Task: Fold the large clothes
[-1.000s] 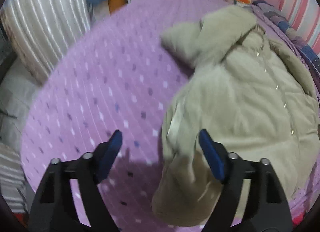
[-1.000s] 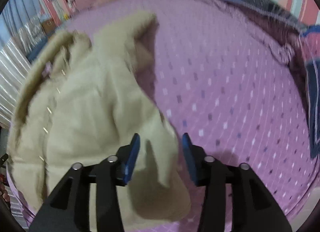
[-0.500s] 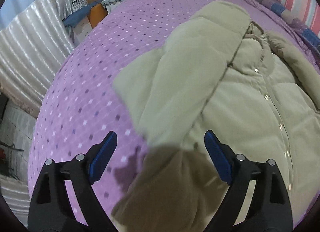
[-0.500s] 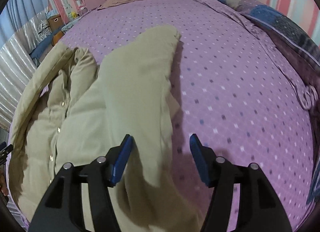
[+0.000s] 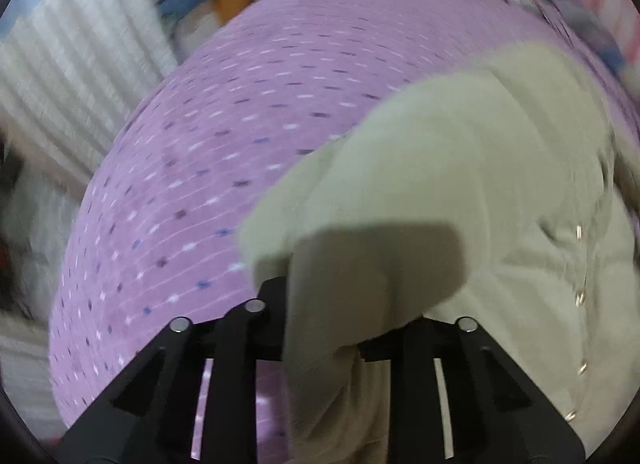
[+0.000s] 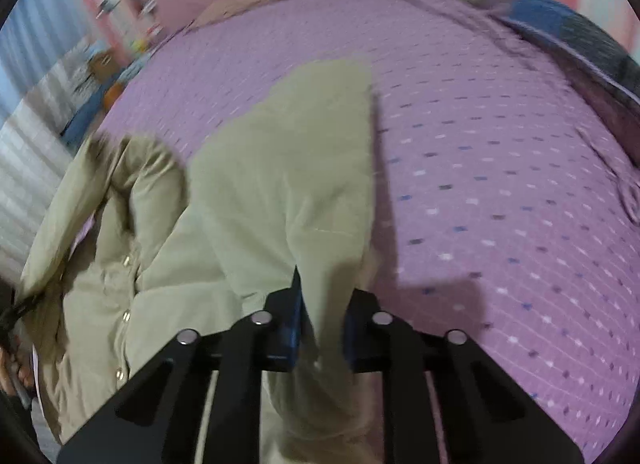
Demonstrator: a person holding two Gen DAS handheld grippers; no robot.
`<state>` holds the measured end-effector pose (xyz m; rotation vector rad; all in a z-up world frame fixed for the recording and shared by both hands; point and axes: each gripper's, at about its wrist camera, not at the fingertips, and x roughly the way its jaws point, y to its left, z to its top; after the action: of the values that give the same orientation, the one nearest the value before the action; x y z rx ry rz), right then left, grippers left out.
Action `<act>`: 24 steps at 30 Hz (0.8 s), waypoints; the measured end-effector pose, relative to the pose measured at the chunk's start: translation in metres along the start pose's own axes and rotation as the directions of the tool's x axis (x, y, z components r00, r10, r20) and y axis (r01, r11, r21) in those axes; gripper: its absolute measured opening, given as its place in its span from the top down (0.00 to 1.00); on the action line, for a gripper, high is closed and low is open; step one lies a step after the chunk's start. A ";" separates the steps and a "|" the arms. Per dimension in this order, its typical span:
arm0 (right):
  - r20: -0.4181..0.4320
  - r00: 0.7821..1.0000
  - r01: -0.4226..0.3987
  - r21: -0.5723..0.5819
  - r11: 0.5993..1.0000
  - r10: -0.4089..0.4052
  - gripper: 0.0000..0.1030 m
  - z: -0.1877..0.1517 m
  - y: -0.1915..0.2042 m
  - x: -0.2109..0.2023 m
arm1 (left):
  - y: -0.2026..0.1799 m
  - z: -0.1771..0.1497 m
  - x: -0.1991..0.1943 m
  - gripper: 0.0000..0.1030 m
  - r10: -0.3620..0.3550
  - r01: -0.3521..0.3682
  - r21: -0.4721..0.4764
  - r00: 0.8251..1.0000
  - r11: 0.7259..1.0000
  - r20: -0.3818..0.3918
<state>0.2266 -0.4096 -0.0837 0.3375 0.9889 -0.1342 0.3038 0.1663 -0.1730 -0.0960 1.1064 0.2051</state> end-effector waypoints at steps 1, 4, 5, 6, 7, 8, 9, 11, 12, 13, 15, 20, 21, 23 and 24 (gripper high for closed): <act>0.011 1.000 0.009 0.035 0.999 -0.010 0.88 -0.001 -0.009 -0.004 | 0.016 -0.001 -0.001 0.79 -0.017 0.017 -0.045 1.000 0.999 -0.004; -0.004 0.999 0.048 0.167 0.985 -0.048 0.89 -0.013 -0.050 -0.007 | 0.084 -0.014 0.003 0.79 -0.089 0.081 -0.210 0.996 0.974 -0.030; -0.026 0.998 0.066 0.199 0.978 -0.062 0.89 -0.022 -0.063 -0.003 | 0.106 -0.025 0.008 0.76 -0.126 0.111 -0.257 0.991 0.960 -0.040; -0.048 0.996 0.082 0.221 0.972 -0.073 0.89 -0.031 -0.072 0.001 | 0.121 -0.036 0.012 0.71 -0.158 0.140 -0.284 0.987 0.949 -0.042; -0.058 0.995 0.093 0.235 0.967 -0.082 0.89 -0.038 -0.078 0.004 | 0.127 -0.044 0.015 0.62 -0.156 0.137 -0.289 0.987 0.948 -0.042; -0.081 0.993 0.102 0.266 0.959 -0.083 0.89 -0.051 -0.085 0.010 | 0.132 -0.056 0.017 0.58 -0.143 0.125 -0.278 0.989 0.953 -0.043; -0.108 0.991 0.101 0.292 0.951 -0.073 0.89 -0.060 -0.089 0.017 | 0.132 -0.064 0.020 0.57 -0.135 0.118 -0.265 0.990 0.957 -0.045; -0.119 0.993 0.066 0.345 0.936 -0.025 0.88 -0.071 -0.097 0.023 | 0.130 -0.075 0.020 0.56 -0.122 0.110 -0.231 0.992 0.967 -0.038; -0.106 0.994 0.041 0.363 0.931 -0.003 0.86 -0.073 -0.099 0.022 | 0.127 -0.077 0.018 0.56 -0.115 0.106 -0.211 0.993 0.972 -0.031; -0.088 0.996 0.015 0.379 0.925 0.020 0.82 -0.074 -0.101 0.017 | 0.123 -0.077 0.011 0.55 -0.100 0.095 -0.180 0.995 0.979 -0.020; -0.066 0.997 -0.012 0.384 0.923 0.041 0.72 -0.070 -0.102 0.006 | 0.115 -0.074 -0.005 0.46 -0.055 0.055 -0.132 0.998 0.990 0.004; 0.066 0.992 0.089 0.251 0.964 -0.109 0.35 -0.043 -0.078 -0.050 | 0.094 -0.063 -0.038 0.24 0.065 -0.063 -0.048 0.997 0.997 0.042; 0.085 0.986 0.124 0.193 0.973 -0.142 0.33 -0.038 -0.066 -0.057 | 0.088 -0.062 -0.041 0.21 0.064 -0.062 -0.039 0.997 0.997 0.041; 0.108 0.973 0.197 0.067 0.978 -0.203 0.33 -0.026 -0.038 -0.061 | 0.083 -0.064 -0.048 0.13 0.085 -0.084 -0.028 0.995 0.996 0.044; 0.120 0.966 0.229 0.006 0.973 -0.228 0.33 -0.022 -0.024 -0.058 | 0.079 -0.064 -0.050 0.11 0.092 -0.091 -0.021 0.995 0.996 0.047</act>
<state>0.1709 -0.4275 -0.0511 0.2040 0.9064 -0.3566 0.2100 0.2261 -0.1551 -0.0565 1.0618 0.2984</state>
